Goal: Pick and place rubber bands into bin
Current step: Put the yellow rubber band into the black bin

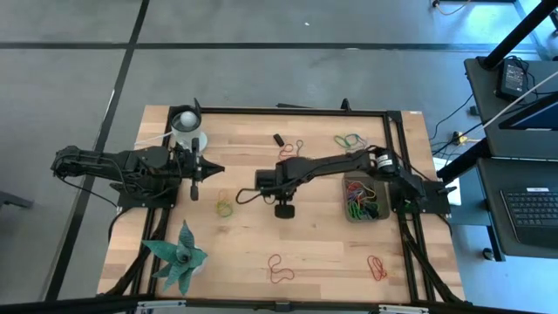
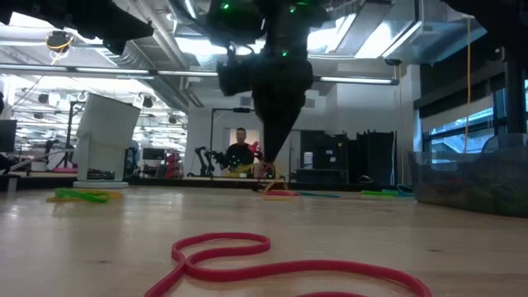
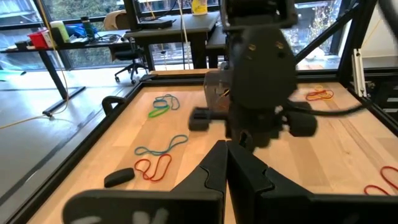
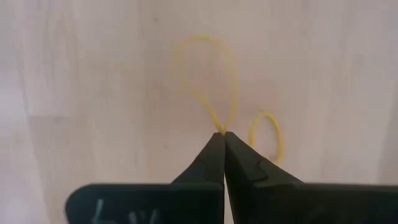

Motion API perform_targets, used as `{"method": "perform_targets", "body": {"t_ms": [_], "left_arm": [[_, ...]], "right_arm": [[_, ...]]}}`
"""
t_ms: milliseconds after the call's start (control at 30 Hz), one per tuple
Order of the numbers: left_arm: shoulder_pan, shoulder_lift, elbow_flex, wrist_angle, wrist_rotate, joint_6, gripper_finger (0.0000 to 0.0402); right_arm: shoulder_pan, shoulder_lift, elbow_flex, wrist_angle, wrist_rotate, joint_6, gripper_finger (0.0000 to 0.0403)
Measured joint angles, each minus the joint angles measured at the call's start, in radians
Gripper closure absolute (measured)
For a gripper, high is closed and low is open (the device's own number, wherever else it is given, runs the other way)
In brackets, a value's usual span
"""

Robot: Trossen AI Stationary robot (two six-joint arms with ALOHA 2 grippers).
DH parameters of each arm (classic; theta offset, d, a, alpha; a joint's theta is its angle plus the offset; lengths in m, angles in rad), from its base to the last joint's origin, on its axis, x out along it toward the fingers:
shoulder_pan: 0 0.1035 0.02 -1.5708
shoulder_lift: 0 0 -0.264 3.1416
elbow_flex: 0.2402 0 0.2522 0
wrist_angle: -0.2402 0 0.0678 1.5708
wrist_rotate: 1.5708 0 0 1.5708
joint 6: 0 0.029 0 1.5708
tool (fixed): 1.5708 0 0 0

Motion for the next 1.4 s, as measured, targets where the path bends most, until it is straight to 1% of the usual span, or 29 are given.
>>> {"method": "perform_targets", "body": {"t_ms": [100, 233, 433, 567, 700, 800, 900, 1000, 1067, 1233, 1400], "left_arm": [[0.0, 0.0, 0.0, 0.0, 0.0, 0.0, 0.0398], [0.0, 0.0, 0.0, 0.0, 0.0, 0.0, 0.0398], [0.0, 0.0, 0.0, 0.0, 0.0, 0.0, 0.0398], [0.0, 0.0, 0.0, 0.0, 0.0, 0.0, 0.0397], [0.0, 0.0, 0.0, 0.0, 0.0, 0.0, 0.0397], [0.0, 0.0, 0.0, 0.0, 0.0, 0.0, 0.0398], [0.0, 0.0, 0.0, 0.0, 0.0, 0.0, 0.0398], [0.0, 0.0, 0.0, 0.0, 0.0, 0.0, 0.0398], [0.0, 0.0, 0.0, 0.0, 0.0, 0.0, 0.0398], [0.0, 0.0, 0.0, 0.0, 0.0, 0.0, 0.0398], [0.0, 0.0, 0.0, 0.0, 0.0, 0.0, 0.0398]], "right_arm": [[-0.017, -0.057, -0.031, 0.002, 0.002, 0.004, 0.0401], [-0.036, -0.173, -0.167, 0.033, 0.006, 0.037, 0.0402], [-0.047, -0.468, -0.424, 0.077, 0.049, 0.138, 0.0403], [-0.047, -0.69, -0.563, 0.08, 0.058, 0.253, 0.0403], [-0.046, -0.892, -0.685, 0.031, 0.131, 0.411, 0.0403], [-0.047, -1.027, -0.76, -0.034, 0.169, 0.538, 0.0403], [-0.047, -1.125, -0.839, -0.103, 0.171, 0.664, 0.0403], [-0.047, -1.199, -0.916, -0.123, 0.167, 0.761, 0.0403], [-0.047, -1.224, -0.973, -0.111, 0.144, 0.799, 0.0403], [-0.037, -1.233, -1.125, -0.047, 0.042, 0.838, 0.0403], [-0.034, -1.233, -1.243, 0.007, 0.022, 0.928, 0.0395]]}}
